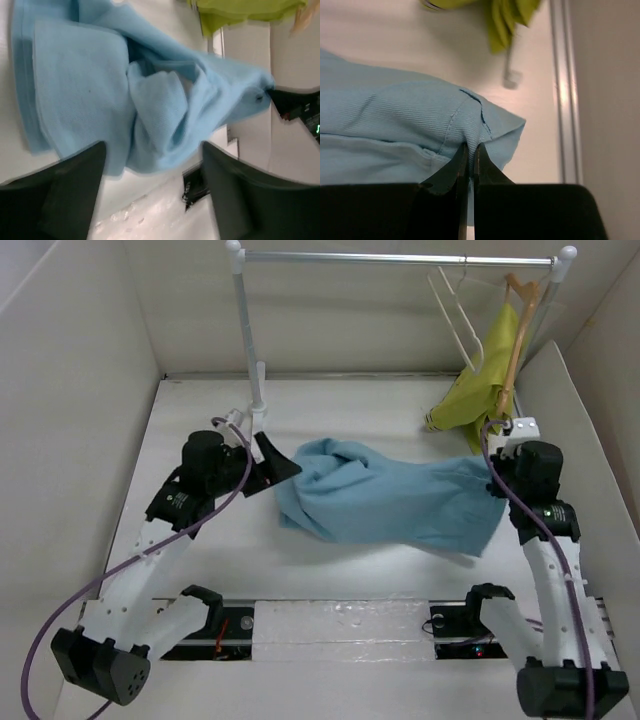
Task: Place the trousers on the hanger
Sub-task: Flatten out the trousers at the center of the board.
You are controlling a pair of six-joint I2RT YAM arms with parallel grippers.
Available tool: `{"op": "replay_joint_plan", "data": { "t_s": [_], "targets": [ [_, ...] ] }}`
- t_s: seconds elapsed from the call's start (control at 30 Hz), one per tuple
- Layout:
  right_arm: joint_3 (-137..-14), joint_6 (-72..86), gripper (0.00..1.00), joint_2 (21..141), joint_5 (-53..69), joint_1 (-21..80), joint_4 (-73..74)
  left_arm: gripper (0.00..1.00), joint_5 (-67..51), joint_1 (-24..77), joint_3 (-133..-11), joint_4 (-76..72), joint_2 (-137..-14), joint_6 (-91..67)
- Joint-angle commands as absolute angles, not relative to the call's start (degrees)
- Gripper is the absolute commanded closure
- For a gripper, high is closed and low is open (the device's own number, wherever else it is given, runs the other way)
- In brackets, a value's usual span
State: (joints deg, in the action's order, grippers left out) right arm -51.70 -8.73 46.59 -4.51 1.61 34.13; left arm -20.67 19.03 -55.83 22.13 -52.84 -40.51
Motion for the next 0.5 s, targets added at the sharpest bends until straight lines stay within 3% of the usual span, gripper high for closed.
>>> {"op": "replay_joint_plan", "data": {
  "t_s": [0.0,0.03,0.1,0.13,0.2,0.23,0.33,0.4,0.47],
  "targets": [
    [-51.59,-13.88,1.0,50.43,-5.02,-9.61,37.65,0.18,-34.88,23.45,-52.74,13.62,-55.27,-39.65],
    [-51.68,-14.06,1.0,52.28,-3.97,-11.93,36.4,0.1,-32.2,26.16,-53.6,14.58,-56.33,-38.33],
    [-52.64,-13.19,0.95,56.32,-3.96,-17.02,33.59,0.05,-25.87,26.98,-55.27,18.8,-58.09,-35.95],
    [-52.82,-13.27,0.65,59.91,-2.13,-17.66,32.18,0.05,-18.79,26.98,-55.37,19.68,-58.27,-35.69],
    [-54.22,-13.01,0.36,63.7,1.91,-17.67,31.72,0.05,-9.62,26.46,-55.02,21.88,-58.88,-37.96],
    [-56.66,-13.18,0.28,65.72,5.85,-15.93,32.08,0.05,-4.62,25.67,-53.37,21.36,-59.06,-38.84],
    [-57.13,-13.27,0.27,64.69,6.94,-5.42,32.08,0.08,-5.17,21.89,-47.65,17.33,-60.64,-42.62],
    [-55.82,-13.8,0.33,62.76,8.08,0.41,33.13,0.1,-6.41,21.88,-45.71,12.41,-63.18,-43.94],
    [-51.62,-12.4,0.64,60.31,11.85,9.34,32.18,0.16,-8.87,21.88,-44.65,7.59,-67.21,-43.16]
  ]
}}
